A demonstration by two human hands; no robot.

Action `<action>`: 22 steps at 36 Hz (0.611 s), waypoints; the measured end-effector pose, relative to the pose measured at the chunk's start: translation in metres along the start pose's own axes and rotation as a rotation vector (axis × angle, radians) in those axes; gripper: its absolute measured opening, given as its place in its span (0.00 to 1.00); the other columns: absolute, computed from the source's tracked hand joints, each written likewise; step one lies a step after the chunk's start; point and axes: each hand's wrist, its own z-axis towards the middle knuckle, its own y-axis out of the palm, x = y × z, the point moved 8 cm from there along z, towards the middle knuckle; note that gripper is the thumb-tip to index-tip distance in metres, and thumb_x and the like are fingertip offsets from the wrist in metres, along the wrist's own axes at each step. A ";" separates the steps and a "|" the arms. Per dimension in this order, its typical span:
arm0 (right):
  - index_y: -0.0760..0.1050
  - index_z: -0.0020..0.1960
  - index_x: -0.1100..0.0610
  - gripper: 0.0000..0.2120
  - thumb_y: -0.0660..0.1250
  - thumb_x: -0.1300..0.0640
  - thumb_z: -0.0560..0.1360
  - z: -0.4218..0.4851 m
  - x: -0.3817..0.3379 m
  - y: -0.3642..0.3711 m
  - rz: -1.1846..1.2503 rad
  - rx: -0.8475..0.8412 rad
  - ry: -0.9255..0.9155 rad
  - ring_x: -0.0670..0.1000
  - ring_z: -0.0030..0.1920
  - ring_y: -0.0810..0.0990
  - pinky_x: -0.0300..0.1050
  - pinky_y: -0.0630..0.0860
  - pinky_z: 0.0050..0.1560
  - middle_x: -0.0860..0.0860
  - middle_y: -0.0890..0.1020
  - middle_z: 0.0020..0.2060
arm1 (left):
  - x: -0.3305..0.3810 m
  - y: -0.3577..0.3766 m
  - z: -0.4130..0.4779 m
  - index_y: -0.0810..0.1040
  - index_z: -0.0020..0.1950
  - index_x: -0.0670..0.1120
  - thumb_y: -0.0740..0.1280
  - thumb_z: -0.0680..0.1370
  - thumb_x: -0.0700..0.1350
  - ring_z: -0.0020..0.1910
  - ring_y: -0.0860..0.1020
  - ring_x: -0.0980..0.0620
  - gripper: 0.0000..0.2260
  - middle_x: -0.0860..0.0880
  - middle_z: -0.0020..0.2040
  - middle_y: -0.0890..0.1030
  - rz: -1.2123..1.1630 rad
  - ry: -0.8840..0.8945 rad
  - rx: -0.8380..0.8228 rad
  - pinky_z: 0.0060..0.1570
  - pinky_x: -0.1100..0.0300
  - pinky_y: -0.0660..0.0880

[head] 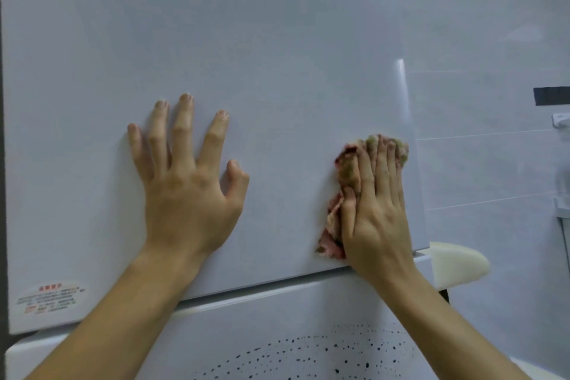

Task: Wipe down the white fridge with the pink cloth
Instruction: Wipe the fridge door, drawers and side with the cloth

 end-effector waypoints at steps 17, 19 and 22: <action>0.52 0.85 0.48 0.34 0.50 0.36 0.83 0.069 0.021 -0.006 -0.076 0.016 0.104 0.58 0.85 0.41 0.61 0.38 0.84 0.58 0.47 0.85 | 0.003 0.003 -0.001 0.71 0.79 0.46 0.59 0.81 0.50 0.81 0.60 0.31 0.26 0.37 0.81 0.65 0.057 0.005 0.026 0.79 0.31 0.50; 0.54 0.85 0.56 0.32 0.48 0.44 0.85 0.063 0.025 -0.004 -0.084 0.039 0.099 0.61 0.85 0.44 0.60 0.41 0.84 0.61 0.50 0.85 | 0.002 0.002 -0.001 0.71 0.79 0.46 0.59 0.81 0.50 0.80 0.60 0.31 0.26 0.37 0.81 0.65 0.053 0.009 0.032 0.79 0.31 0.50; 0.55 0.84 0.63 0.29 0.48 0.53 0.85 0.029 0.030 -0.006 -0.074 0.077 0.102 0.63 0.85 0.47 0.61 0.43 0.84 0.63 0.53 0.84 | 0.003 0.002 -0.001 0.71 0.79 0.45 0.59 0.81 0.50 0.80 0.60 0.31 0.26 0.37 0.81 0.65 0.051 0.013 0.030 0.80 0.31 0.49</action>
